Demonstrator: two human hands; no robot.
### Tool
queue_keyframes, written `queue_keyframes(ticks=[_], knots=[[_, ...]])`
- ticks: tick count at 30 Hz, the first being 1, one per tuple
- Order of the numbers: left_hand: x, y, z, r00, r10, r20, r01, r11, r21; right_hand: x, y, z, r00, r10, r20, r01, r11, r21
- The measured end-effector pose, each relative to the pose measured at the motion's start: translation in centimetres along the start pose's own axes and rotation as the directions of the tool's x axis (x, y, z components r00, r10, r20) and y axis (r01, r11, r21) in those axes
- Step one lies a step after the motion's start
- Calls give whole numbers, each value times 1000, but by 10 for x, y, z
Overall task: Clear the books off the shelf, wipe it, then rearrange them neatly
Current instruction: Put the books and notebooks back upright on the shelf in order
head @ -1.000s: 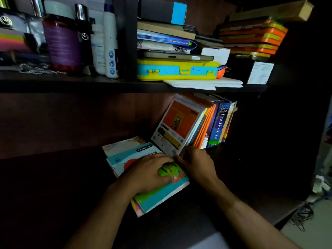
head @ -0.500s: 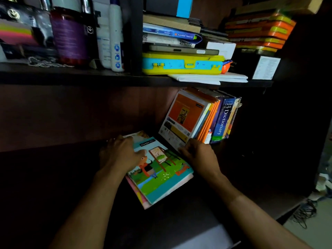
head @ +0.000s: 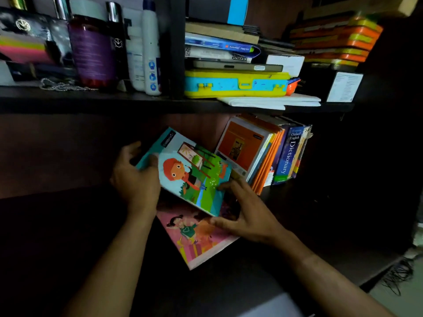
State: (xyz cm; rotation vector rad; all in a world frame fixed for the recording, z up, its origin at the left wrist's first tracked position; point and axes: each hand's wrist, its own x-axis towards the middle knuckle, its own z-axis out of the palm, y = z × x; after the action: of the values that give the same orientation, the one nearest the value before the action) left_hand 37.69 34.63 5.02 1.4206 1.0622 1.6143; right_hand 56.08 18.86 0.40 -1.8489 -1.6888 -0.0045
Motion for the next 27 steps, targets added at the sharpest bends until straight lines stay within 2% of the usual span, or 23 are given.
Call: queue_keyframes(ticks=[2, 3, 5, 7, 9, 12, 14, 17, 19, 22, 24, 27], knots=[[-12, 5, 7, 996, -13, 89, 38, 961, -275, 2, 2, 3, 999, 32, -6, -33, 989, -145], [-22, 8, 12, 984, 26, 178, 34, 945, -325, 4, 5, 4, 997, 62, -49, -71, 973, -220], [-43, 14, 20, 910, 171, 377, -46, 947, -318, 7, 10, 5, 987, 116, -115, -147, 939, -310], [-58, 15, 27, 799, 298, 523, -134, 935, -329, 8, 13, 6, 983, 115, -140, -160, 914, -373], [-67, 12, 31, 672, 363, 645, -149, 920, -363, 6, 11, 6, 973, 97, -208, -167, 923, -347], [-74, 0, 34, 484, 385, 786, -301, 916, -264, 3, 7, 2, 951, 228, -210, -266, 947, -179], [-75, -8, 35, 416, 342, 843, -404, 900, -165, 3, 10, 1, 931, 278, -236, -306, 948, -92], [-71, -11, 32, 417, 280, 865, -498, 866, -41, 7, 16, 0, 855, 373, -361, -409, 912, -25], [-69, -13, 29, 400, 205, 893, -540, 840, 50, 9, 20, 3, 821, 413, -393, -440, 898, 24], [-65, -18, 27, 375, 156, 914, -654, 743, 142, 7, 18, 0, 809, 439, -392, -402, 898, 176], [-65, -18, 26, 397, 128, 909, -642, 746, 176, 4, 15, -5, 802, 459, -383, -386, 886, 255], [-65, -20, 27, 393, 115, 912, -652, 735, 188, 2, 14, -6, 801, 487, -349, -403, 869, 289]])
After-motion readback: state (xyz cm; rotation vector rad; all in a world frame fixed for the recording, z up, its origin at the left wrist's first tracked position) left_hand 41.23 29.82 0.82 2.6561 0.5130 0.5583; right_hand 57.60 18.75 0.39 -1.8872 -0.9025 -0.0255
